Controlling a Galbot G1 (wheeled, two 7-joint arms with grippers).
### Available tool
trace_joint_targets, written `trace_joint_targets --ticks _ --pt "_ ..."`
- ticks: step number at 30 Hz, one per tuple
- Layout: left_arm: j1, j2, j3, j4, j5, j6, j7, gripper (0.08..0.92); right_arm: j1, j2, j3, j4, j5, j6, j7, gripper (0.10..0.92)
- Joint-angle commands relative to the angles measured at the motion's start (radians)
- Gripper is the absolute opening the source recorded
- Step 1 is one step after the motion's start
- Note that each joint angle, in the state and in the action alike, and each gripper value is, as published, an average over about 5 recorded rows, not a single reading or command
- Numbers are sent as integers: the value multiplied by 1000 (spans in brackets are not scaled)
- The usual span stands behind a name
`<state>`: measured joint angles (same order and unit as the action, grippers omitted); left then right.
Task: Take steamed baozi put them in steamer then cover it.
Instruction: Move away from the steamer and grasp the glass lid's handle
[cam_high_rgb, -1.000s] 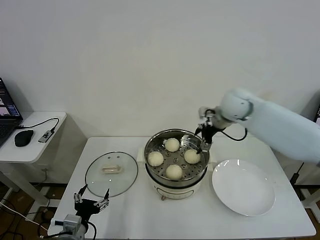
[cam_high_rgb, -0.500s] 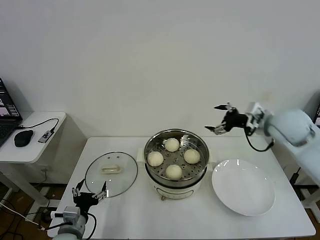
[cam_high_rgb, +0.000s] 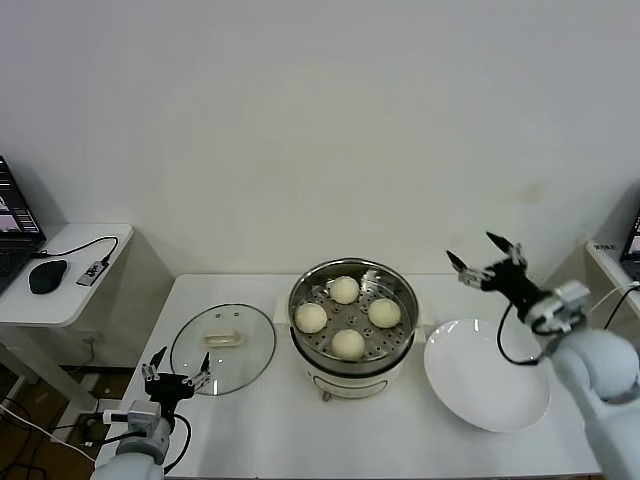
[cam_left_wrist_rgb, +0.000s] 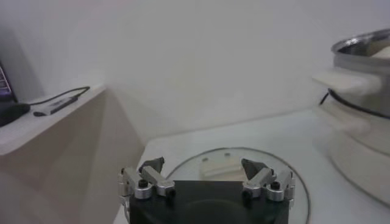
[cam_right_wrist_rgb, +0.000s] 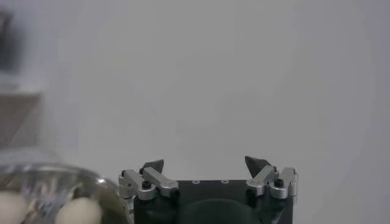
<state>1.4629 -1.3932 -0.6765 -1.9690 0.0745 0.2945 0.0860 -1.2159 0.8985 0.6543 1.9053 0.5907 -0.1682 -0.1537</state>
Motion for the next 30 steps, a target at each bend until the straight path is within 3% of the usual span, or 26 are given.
trace_joint_targets --ticks 1,6,14,24,30 --pt "-37 11 17 67 357 -80 -22 823 -418 269 231 18 26 154 100 823" --pt "-65 46 63 147 749 -183 -100 823 -430 295 236 6 17 168 103 823" --pt "-146 184 181 386 1164 -313 -347 823 -418 323 231 14 -8 168 99 823" --pt "-198 186 208 473 1152 -382 -229 823 -415 362 231 13 -39 177 94 823" --pt "-229 161 212 511 1189 -364 -232 823 -416 375 232 9 -53 184 95 823"
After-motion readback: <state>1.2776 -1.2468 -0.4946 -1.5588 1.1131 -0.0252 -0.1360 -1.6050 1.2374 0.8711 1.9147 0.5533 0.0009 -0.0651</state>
